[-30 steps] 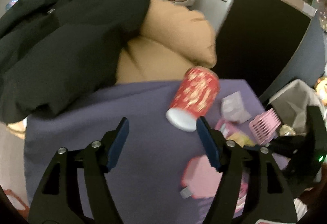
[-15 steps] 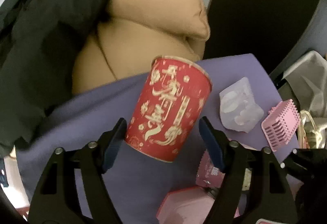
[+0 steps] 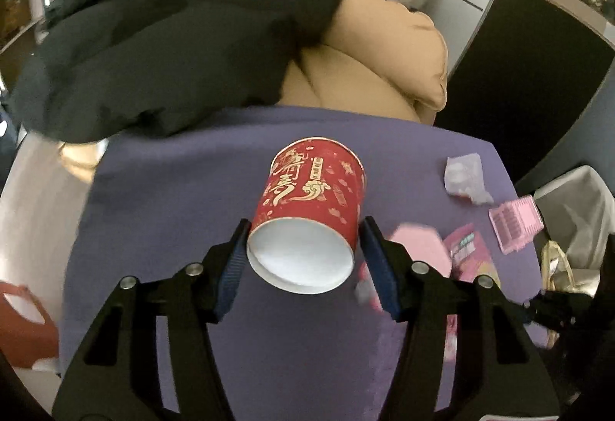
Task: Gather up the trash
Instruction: 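Grasp the red paper cup with the left tool while the right tool grasps the yellow chip packet, then lift the red cup with the left tool while the right tool regrasps the chip packet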
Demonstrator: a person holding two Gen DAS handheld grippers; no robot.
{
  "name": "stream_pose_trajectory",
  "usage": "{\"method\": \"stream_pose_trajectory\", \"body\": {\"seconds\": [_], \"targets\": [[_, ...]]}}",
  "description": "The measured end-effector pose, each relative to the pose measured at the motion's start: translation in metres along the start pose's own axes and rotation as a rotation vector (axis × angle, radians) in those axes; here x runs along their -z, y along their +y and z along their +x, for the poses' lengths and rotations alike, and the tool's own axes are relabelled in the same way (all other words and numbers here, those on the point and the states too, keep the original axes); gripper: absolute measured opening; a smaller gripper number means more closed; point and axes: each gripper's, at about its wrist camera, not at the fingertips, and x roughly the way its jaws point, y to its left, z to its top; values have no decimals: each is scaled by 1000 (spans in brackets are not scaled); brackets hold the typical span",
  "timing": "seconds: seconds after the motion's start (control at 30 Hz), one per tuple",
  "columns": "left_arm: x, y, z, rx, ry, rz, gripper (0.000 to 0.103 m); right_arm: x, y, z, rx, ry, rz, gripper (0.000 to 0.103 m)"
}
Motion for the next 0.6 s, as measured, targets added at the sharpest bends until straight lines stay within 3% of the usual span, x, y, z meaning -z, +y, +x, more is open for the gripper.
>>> {"method": "stream_pose_trajectory", "body": {"seconds": [0.17, 0.27, 0.3, 0.33, 0.4, 0.6], "targets": [[37, 12, -26, 68, -7, -40, 54, 3, 8, 0, 25, 26, -48, 12], [49, 14, -26, 72, 17, -58, 54, 2, 13, -10, 16, 3, -72, 13], [52, 15, -25, 77, 23, -57, 54, 3, 14, -15, -1, -24, -78, 16], [55, 15, -26, 78, 22, -50, 54, 3, 13, -16, 1, -44, -81, 28], [64, 18, -28, 44, 14, -40, 54, 1, 13, -13, 32, -24, -75, 38], [72, 31, -22, 46, 52, -60, 54, -8, 18, -14, 55, -38, -69, 38]]}}
